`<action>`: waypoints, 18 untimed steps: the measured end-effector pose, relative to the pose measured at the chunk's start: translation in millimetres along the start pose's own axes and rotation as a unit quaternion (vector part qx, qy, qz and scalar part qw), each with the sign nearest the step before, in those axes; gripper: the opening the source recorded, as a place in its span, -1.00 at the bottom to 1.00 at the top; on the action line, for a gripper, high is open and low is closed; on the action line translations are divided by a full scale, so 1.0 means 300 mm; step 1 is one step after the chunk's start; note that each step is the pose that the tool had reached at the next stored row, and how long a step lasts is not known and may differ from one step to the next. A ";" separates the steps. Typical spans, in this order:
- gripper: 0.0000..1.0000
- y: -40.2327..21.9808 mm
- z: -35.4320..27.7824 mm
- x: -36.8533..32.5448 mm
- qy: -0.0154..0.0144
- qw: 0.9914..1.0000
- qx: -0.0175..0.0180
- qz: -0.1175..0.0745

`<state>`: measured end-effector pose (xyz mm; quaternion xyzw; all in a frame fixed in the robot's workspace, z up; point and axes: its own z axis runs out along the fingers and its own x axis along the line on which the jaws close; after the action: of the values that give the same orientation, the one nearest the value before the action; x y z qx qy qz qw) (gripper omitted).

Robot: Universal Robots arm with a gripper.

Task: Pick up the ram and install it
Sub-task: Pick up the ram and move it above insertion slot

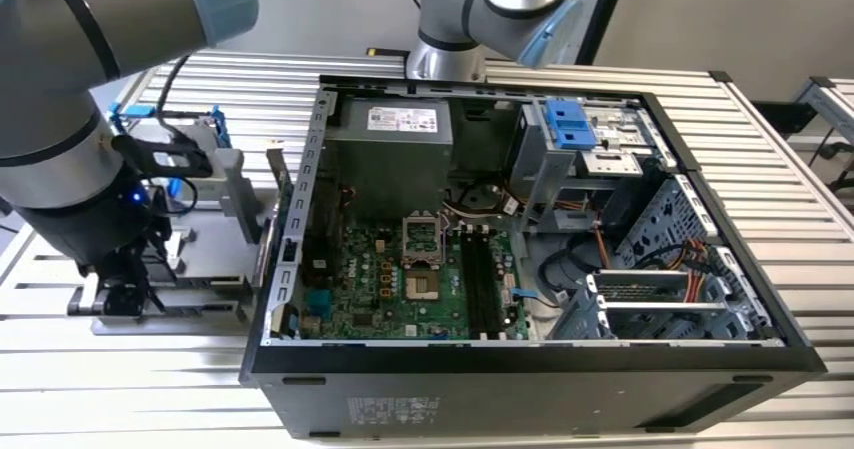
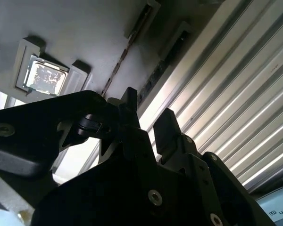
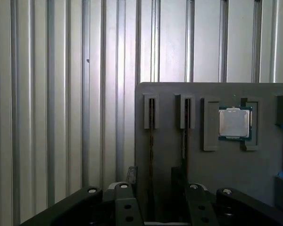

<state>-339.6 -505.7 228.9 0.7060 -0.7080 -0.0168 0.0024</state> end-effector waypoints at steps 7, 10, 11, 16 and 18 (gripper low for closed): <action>1.00 -0.002 0.038 0.001 0.000 1.000 0.000 0.017; 1.00 -0.003 0.054 0.001 -0.001 1.000 0.000 0.019; 1.00 -0.003 0.060 0.001 -0.001 1.000 0.000 0.019; 1.00 -0.005 0.089 0.002 0.000 1.000 0.000 0.019; 1.00 -0.005 0.098 0.002 0.000 1.000 0.000 0.019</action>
<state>-338.9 -505.7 199.4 0.6927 -0.7210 -0.0168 0.0021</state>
